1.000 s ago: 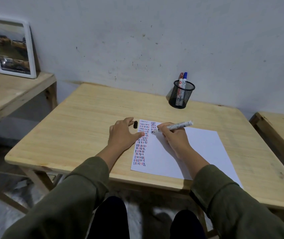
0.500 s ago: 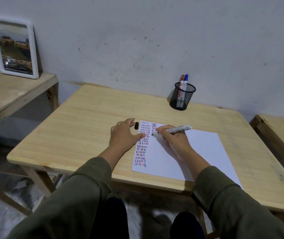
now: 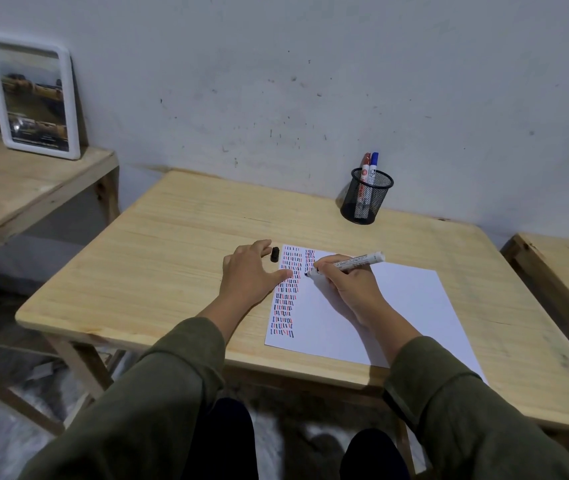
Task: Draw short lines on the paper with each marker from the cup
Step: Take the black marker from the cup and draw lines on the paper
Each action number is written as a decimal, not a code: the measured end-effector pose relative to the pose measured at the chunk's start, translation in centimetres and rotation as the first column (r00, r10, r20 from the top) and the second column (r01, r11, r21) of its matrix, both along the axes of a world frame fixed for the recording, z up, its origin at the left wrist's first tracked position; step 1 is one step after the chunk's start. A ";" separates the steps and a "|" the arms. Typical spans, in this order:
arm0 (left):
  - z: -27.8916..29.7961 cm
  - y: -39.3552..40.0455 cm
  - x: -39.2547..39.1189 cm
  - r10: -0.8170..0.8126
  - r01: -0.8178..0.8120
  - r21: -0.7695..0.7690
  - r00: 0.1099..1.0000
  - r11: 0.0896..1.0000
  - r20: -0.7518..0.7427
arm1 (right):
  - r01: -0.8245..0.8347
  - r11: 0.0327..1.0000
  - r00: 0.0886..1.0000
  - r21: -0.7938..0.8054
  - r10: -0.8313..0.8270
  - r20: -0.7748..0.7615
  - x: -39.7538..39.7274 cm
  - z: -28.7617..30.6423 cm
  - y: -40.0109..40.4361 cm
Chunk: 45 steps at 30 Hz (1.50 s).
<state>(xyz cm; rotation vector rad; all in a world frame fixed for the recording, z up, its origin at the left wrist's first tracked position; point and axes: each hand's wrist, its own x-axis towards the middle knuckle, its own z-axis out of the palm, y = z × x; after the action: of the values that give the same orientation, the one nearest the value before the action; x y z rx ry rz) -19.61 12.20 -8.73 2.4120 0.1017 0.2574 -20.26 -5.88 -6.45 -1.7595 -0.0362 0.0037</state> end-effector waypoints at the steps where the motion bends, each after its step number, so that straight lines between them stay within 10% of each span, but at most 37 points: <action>1: 0.0 0.0 0.0 0.000 0.000 0.000 1.000 1.000 0.000 | 0.004 1.000 1.000 -0.005 -0.004 0.002 0.0 0.0 0.0; 13: 0.5 -0.4 0.4 0.023 -0.022 0.029 1.000 0.999 -0.008 | 0.013 0.996 1.000 0.086 -0.012 -0.013 0.0 0.0 -0.4; 17: 1.1 -1.0 0.8 0.109 -0.103 -0.196 0.994 0.975 0.020 | 0.072 0.970 0.996 0.231 -0.057 -0.070 -0.1 1.0 -0.3; 22: 4.5 -3.1 1.0 0.205 -0.196 -0.706 0.976 0.681 -0.072 | 0.056 0.971 0.997 0.233 -0.065 0.030 -0.3 3.9 -0.4; 28: 8.1 -4.8 1.6 0.061 -0.148 -0.911 0.989 0.385 -0.135 | 0.024 0.975 0.985 0.220 -0.060 0.159 -0.5 7.2 -0.5; 45: 10.7 -7.5 0.9 -0.157 -0.142 -0.926 0.966 0.349 -0.207 | -0.018 0.990 0.965 0.142 -0.020 0.260 -0.7 9.0 -1.9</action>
<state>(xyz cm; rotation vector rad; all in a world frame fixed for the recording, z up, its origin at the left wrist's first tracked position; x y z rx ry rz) -18.68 4.73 1.97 1.2157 0.2773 -0.1398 -20.91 -7.76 2.53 -1.6059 -0.2227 -0.2266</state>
